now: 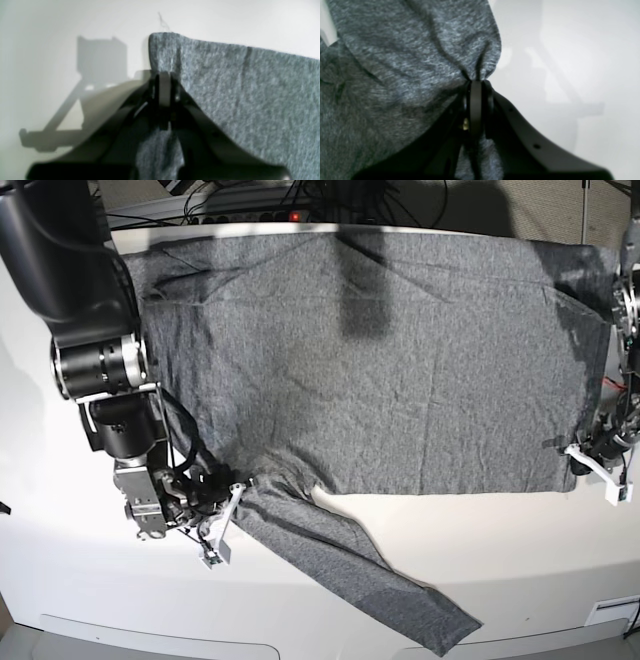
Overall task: Fold the T-shirt properly
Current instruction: 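Fold the hem with both grippers over toward the collar, then release the folded hem and move the right gripper to the sleeve, then grasp the sleeve cuff with the right gripper and fold it inward, then release the sleeve and press the folded sleeve flat with the left gripper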
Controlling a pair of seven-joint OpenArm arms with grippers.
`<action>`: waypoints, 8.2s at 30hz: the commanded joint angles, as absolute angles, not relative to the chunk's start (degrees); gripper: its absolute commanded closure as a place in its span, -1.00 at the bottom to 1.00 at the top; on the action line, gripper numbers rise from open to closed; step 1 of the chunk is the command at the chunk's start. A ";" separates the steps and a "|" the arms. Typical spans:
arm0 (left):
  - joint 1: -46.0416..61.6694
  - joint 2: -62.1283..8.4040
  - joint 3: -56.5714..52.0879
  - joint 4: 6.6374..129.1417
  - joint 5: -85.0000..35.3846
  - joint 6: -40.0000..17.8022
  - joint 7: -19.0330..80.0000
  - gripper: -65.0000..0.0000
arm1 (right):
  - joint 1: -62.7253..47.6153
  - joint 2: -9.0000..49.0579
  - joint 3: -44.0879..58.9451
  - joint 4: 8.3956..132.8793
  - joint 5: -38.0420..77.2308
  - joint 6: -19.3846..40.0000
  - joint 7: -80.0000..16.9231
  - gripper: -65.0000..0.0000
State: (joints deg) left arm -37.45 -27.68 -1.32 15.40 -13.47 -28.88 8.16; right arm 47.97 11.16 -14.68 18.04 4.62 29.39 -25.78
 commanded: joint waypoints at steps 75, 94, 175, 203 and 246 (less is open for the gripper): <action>22.85 -30.22 -28.88 82.24 -26.85 -33.01 23.05 0.71 | -17.15 26.50 10.15 108.99 22.26 25.69 -53.98 0.43; 21.63 -35.09 -28.88 82.39 -27.90 -23.31 21.37 0.00 | 2.66 24.10 9.98 98.50 30.68 25.69 -49.23 -0.14; 21.61 -23.66 -28.88 83.29 -29.98 -28.01 19.22 0.00 | 45.60 0.80 -9.21 45.71 24.21 40.00 -68.03 1.00; 21.61 -23.66 -28.88 83.24 -27.42 -25.91 19.14 0.00 | 8.29 0.60 -22.15 99.85 39.59 37.01 -74.48 1.00; 21.74 -20.16 -27.68 99.04 -34.00 -30.06 24.29 0.02 | 8.58 5.28 -9.93 100.22 32.88 38.72 -66.43 -0.11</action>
